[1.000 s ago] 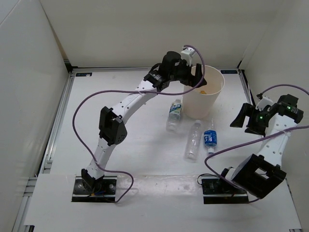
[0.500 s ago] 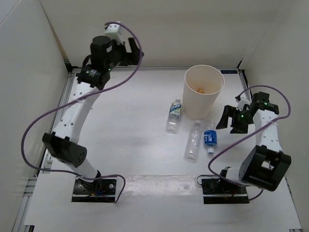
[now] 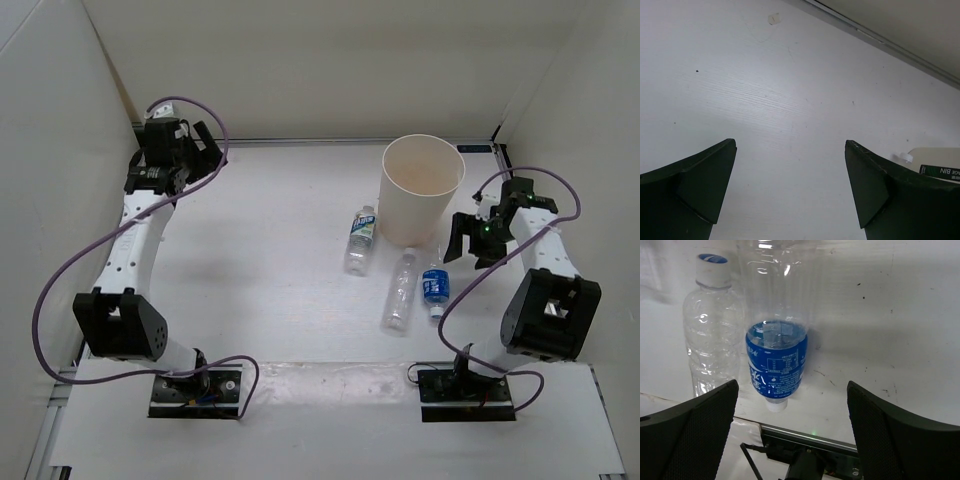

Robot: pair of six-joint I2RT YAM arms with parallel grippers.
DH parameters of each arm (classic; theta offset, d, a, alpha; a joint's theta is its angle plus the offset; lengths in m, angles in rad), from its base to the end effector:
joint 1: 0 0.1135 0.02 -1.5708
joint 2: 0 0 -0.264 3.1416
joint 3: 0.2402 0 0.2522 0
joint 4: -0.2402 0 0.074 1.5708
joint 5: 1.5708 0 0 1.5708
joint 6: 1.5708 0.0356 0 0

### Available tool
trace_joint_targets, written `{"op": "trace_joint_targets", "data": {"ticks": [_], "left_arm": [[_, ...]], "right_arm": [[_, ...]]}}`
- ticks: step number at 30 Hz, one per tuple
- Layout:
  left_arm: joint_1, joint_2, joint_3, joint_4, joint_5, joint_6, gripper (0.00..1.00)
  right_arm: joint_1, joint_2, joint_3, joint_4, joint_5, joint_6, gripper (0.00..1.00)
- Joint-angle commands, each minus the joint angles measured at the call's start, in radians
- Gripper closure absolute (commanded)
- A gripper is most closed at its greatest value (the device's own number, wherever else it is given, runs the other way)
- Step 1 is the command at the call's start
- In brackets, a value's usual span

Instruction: Put the plastic bottles in the bin

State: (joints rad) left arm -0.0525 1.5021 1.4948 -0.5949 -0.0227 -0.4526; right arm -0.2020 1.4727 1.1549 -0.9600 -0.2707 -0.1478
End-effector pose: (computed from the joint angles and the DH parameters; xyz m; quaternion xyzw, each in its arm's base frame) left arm 0.3372 -0.0169 0.3730 -0.1810 0.8662 -0.1066 0.4533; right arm 0.2731 -0.0462 0.2530 0.0069 0.9804 0.1063 0.1657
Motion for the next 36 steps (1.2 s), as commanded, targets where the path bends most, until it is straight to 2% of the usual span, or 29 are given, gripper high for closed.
{"op": "trace_joint_targets", "data": {"ticks": [1, 13, 30, 32, 36], "left_arm": [[0.019, -0.092, -0.002, -0.012, -0.034, -0.038, 0.00], [0.079, -0.082, -0.004, -0.054, -0.059, -0.069, 0.00], [0.094, -0.134, -0.028, -0.135, -0.106, -0.083, 0.00], [0.094, -0.147, -0.034, -0.152, -0.111, -0.083, 0.00], [0.097, -0.158, -0.042, -0.180, -0.129, -0.086, 0.00]], "right_arm": [[-0.030, 0.038, 0.032, 0.023, 0.009, 0.036, 0.10], [-0.037, 0.143, 0.061, 0.017, -0.150, 0.044, 0.10], [0.009, 0.294, 0.108, -0.040, -0.188, 0.050, 0.10], [0.012, 0.323, 0.114, -0.057, -0.214, 0.048, 0.13], [0.010, 0.366, 0.124, -0.074, -0.220, 0.047, 0.13]]}}
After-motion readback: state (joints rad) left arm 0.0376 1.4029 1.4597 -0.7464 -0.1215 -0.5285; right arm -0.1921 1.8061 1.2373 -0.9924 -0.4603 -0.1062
